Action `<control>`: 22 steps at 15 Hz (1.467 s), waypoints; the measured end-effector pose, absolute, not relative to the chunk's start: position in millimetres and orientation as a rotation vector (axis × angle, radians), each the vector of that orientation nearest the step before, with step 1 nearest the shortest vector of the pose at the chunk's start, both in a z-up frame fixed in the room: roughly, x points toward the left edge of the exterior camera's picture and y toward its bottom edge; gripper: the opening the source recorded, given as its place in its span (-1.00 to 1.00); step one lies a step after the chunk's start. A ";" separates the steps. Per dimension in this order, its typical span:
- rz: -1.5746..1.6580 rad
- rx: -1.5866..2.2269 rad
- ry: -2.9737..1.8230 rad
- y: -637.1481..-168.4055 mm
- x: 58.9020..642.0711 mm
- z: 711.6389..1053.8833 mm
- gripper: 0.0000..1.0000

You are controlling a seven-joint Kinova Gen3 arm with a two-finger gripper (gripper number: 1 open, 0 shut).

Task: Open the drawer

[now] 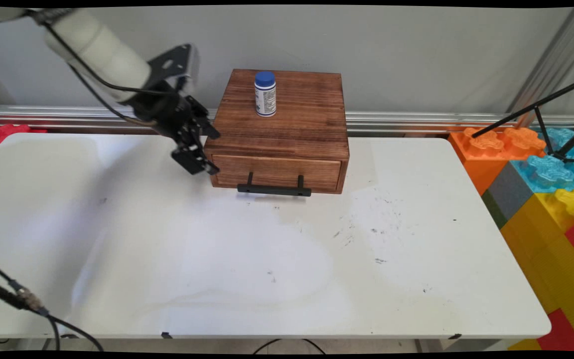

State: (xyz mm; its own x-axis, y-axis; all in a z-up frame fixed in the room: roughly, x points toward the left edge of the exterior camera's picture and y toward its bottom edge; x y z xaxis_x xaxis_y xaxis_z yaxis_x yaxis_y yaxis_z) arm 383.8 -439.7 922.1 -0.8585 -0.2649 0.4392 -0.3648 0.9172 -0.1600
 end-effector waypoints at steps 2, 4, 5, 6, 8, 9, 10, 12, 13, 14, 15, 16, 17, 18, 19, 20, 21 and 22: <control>0.314 0.446 -2.671 -448.0 368.2 909.2 1.00; 0.298 0.436 -2.680 -455.1 355.6 897.8 1.00; 0.294 0.432 -2.682 -457.6 351.5 893.8 1.00; 0.286 0.427 -2.686 -461.2 345.5 887.9 1.00; 0.275 0.413 -2.693 -468.3 334.2 875.4 1.00; 0.273 0.408 -2.695 -470.5 331.1 871.8 1.00; 0.270 0.401 -2.697 -473.8 326.4 866.5 1.00; 0.265 0.394 -2.700 -479.4 319.1 857.4 1.00; 0.261 0.390 -2.701 -482.2 315.5 852.7 1.00; 0.256 0.387 -2.704 -484.9 311.9 847.4 1.00; 0.252 0.386 -2.707 -487.1 308.7 842.4 1.00; 0.248 0.386 -2.708 -488.4 306.9 839.0 1.00; 0.244 0.385 -2.709 -489.5 304.9 835.7 1.00; 0.238 0.383 -2.711 -490.6 302.6 831.9 1.00; 0.233 0.382 -2.713 -491.5 300.6 827.7 1.00; 0.228 0.381 -2.714 -492.0 299.0 824.2 1.00; 0.223 0.380 -2.716 -492.4 297.3 820.3 1.00; 0.220 0.379 -2.716 -492.5 296.3 818.1 1.00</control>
